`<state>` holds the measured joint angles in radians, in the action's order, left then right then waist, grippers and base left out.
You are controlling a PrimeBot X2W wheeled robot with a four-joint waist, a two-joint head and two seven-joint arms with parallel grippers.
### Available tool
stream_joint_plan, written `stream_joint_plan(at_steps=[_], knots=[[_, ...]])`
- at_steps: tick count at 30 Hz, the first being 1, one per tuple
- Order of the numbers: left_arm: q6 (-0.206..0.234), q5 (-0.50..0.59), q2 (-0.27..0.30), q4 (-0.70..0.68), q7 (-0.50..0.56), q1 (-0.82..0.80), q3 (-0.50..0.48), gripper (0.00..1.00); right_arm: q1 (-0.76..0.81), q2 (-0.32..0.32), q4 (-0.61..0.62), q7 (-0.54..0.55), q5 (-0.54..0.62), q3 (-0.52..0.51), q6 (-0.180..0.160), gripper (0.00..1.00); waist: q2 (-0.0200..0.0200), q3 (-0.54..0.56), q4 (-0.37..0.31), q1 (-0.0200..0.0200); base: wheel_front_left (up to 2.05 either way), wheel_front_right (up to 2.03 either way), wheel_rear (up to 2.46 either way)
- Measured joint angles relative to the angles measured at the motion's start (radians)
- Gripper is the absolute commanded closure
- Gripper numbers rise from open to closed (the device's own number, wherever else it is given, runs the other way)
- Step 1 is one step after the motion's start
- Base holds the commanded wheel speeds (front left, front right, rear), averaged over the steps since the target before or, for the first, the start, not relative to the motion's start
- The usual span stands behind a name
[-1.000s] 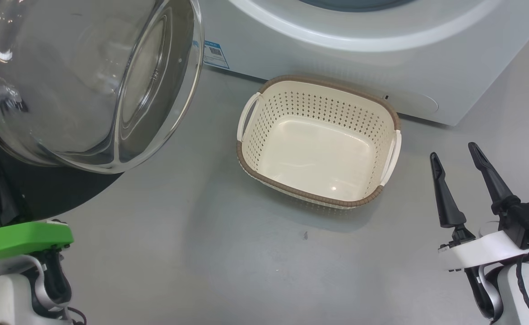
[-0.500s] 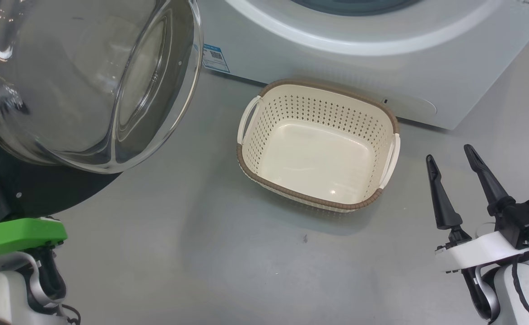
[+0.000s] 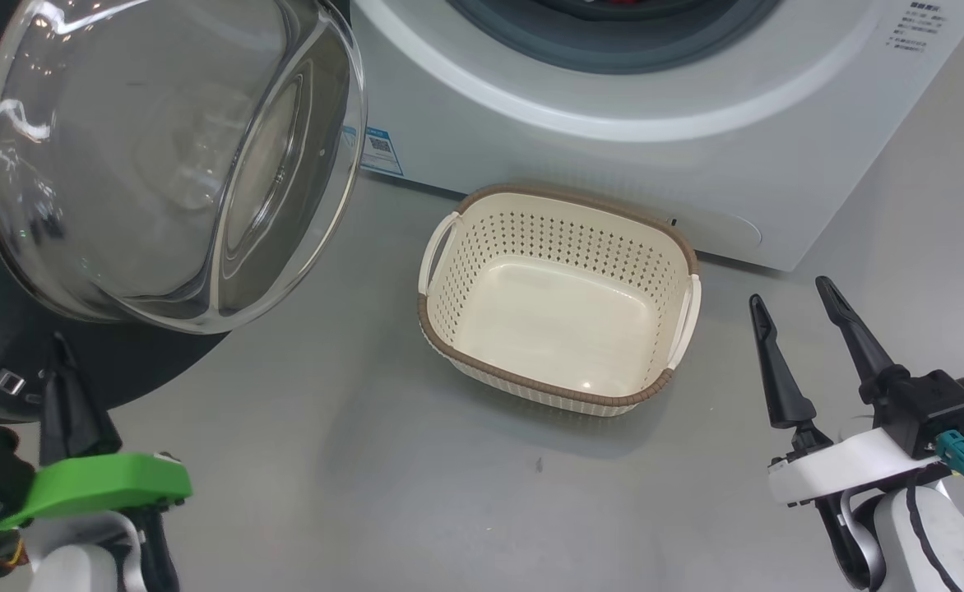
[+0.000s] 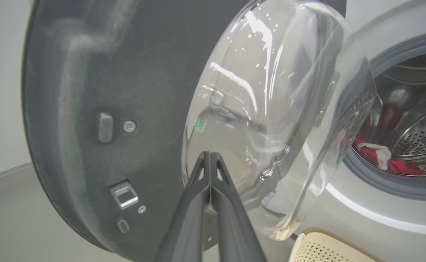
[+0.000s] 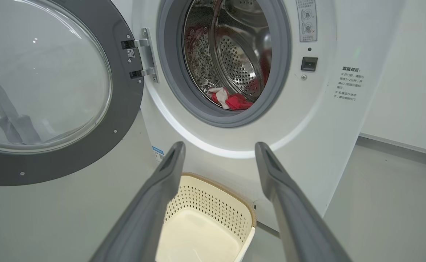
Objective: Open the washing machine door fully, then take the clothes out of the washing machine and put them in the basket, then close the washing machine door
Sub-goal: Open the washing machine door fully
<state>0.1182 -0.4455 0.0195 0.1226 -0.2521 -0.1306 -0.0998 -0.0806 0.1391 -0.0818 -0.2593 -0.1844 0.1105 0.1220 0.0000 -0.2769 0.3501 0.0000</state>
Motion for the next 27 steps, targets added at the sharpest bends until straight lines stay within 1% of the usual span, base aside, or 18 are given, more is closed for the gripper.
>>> stream_joint_plan(at_steps=[10, 11, 12, 13, 14, 15, 21, 27], knots=[[0.000, -0.021, 0.005, -0.028, 0.000, 0.125, 0.153, 1.00, 0.009, -0.023, -0.011, 0.000, -0.006, 0.008, 0.000, 0.00, 0.0000, 0.056, -0.031, 0.0000, 0.00, 0.00, 0.00], [0.000, -0.021, 0.006, -0.035, 0.000, 0.132, 0.169, 0.90, 0.009, -0.025, -0.012, 0.000, -0.008, 0.008, 0.000, 0.00, 0.0000, 0.062, -0.035, 0.0000, 0.00, 0.00, 0.00], [0.000, -0.021, 0.007, -0.035, 0.000, 0.137, 0.184, 0.65, 0.009, -0.028, -0.012, 0.000, -0.008, 0.008, 0.000, 0.00, 0.0000, 0.067, -0.039, -0.0001, 0.00, 0.00, 0.00], [0.000, -0.021, 0.007, -0.037, 0.000, 0.140, 0.195, 0.58, 0.009, -0.031, -0.012, 0.000, -0.008, 0.011, 0.000, 0.00, 0.0000, 0.072, -0.043, 0.0000, 0.00, 0.00, 0.00], [0.000, -0.020, 0.007, -0.040, 0.000, 0.143, 0.204, 0.31, 0.010, -0.035, -0.012, 0.000, -0.008, 0.012, 0.000, 0.00, 0.0000, 0.077, -0.048, 0.0000, 0.00, 0.00, 0.00], [0.000, -0.018, 0.007, -0.042, 0.000, 0.148, 0.211, 0.00, 0.011, -0.039, -0.012, 0.000, -0.008, 0.017, 0.000, 0.00, 0.0000, 0.082, -0.053, 0.0000, 0.00, 0.00, 0.00], [0.000, 0.008, 0.014, -0.046, 0.000, 0.177, 0.269, 0.00, 0.028, -0.051, -0.012, 0.000, -0.011, 0.026, 0.000, 0.00, 0.0000, 0.109, -0.088, 0.0000, 0.00, 0.00, 0.00], [-0.002, 0.031, 0.018, -0.048, 0.000, 0.177, 0.312, 0.00, 0.030, -0.069, -0.012, 0.000, -0.015, 0.029, 0.000, 0.00, 0.0000, 0.128, -0.147, 0.0000, 0.00, 0.00, 0.00]])
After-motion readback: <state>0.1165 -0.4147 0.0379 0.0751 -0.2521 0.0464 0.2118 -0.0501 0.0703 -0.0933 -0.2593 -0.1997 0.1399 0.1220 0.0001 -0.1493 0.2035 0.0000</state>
